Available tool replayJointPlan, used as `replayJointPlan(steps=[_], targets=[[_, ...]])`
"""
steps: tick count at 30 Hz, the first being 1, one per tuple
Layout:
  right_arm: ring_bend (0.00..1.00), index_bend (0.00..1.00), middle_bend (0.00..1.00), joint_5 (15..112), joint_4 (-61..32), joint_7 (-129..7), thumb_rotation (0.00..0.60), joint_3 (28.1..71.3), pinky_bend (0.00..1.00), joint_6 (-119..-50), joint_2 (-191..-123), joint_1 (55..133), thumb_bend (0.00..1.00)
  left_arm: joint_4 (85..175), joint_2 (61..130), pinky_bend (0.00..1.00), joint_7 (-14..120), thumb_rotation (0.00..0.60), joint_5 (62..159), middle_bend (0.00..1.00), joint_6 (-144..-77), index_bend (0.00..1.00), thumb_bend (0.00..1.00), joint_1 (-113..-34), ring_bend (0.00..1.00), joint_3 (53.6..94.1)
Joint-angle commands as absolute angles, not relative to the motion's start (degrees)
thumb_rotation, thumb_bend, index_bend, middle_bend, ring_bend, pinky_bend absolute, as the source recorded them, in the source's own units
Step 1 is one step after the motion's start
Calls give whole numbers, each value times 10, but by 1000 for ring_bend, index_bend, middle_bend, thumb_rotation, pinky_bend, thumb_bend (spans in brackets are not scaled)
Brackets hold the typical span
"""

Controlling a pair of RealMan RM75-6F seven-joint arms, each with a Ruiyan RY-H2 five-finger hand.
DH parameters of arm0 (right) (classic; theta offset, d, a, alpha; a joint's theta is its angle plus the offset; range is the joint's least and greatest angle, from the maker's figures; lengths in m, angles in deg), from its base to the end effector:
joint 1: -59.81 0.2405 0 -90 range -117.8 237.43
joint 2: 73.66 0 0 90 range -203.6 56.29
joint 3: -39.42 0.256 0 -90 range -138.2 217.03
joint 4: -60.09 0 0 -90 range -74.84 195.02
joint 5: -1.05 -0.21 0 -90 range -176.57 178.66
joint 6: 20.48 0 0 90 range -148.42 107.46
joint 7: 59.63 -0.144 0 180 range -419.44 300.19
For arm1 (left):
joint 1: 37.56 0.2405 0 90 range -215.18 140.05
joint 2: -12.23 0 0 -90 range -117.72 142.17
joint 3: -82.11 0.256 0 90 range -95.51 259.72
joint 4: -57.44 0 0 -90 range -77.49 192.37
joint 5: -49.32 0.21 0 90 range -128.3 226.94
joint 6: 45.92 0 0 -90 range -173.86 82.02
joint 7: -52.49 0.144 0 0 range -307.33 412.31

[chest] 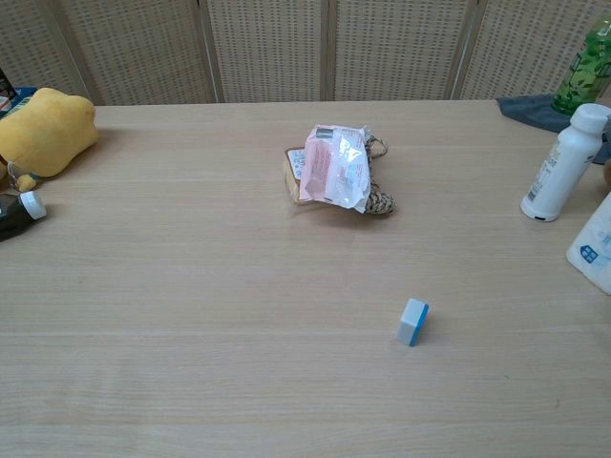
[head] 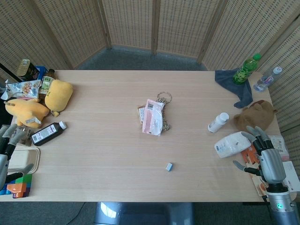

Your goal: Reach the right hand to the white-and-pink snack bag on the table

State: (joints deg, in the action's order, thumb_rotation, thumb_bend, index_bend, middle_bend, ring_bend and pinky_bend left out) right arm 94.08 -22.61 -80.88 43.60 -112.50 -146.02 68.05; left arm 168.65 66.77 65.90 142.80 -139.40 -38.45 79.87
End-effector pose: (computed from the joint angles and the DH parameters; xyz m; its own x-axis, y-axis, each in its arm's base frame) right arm -0.2942 -0.2025 0.1396 0.0492 0.0923 0.9945 -0.9728 -0.2211 0.0686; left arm -0.2439 0.1544 0.1965 0.4560 -0.1187 0.8820 0.8829 -0.0640 -0.4651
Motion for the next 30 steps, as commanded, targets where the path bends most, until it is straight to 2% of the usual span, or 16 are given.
replayJointPlan(steps=[1, 8, 11, 17, 23, 30], targets=[[0, 192, 63, 940, -225, -808, 600, 436, 0, -1124, -1460, 680, 0, 1687, 668, 0, 659, 600, 1428, 0, -1395, 169, 0, -384, 0, 798], [0, 191, 63, 932, -224, -812, 600, 437, 0, -1117, -1461, 680, 0, 1690, 667, 0, 663, 600, 1434, 0, -1403, 169, 0, -382, 0, 796], [0, 190, 62, 931, -226, -803, 600, 434, 0, -1089, -1461, 693, 0, 1691, 666, 0, 662, 600, 1432, 0, -1409, 169, 0, -381, 0, 792], [0, 150, 5, 913, -282, -739, 600, 450, 0, -1001, -1461, 747, 0, 1688, 669, 0, 659, 600, 1412, 0, -1411, 169, 0, -383, 0, 780], [0, 95, 0, 847, -356, -678, 600, 477, 0, -885, -1485, 812, 0, 1671, 683, 0, 667, 600, 1390, 0, -1392, 169, 0, -391, 0, 775], [0, 94, 0, 776, -299, -601, 600, 519, 0, -785, -1570, 901, 0, 1647, 698, 0, 673, 600, 1368, 0, -1381, 169, 0, -399, 0, 768]])
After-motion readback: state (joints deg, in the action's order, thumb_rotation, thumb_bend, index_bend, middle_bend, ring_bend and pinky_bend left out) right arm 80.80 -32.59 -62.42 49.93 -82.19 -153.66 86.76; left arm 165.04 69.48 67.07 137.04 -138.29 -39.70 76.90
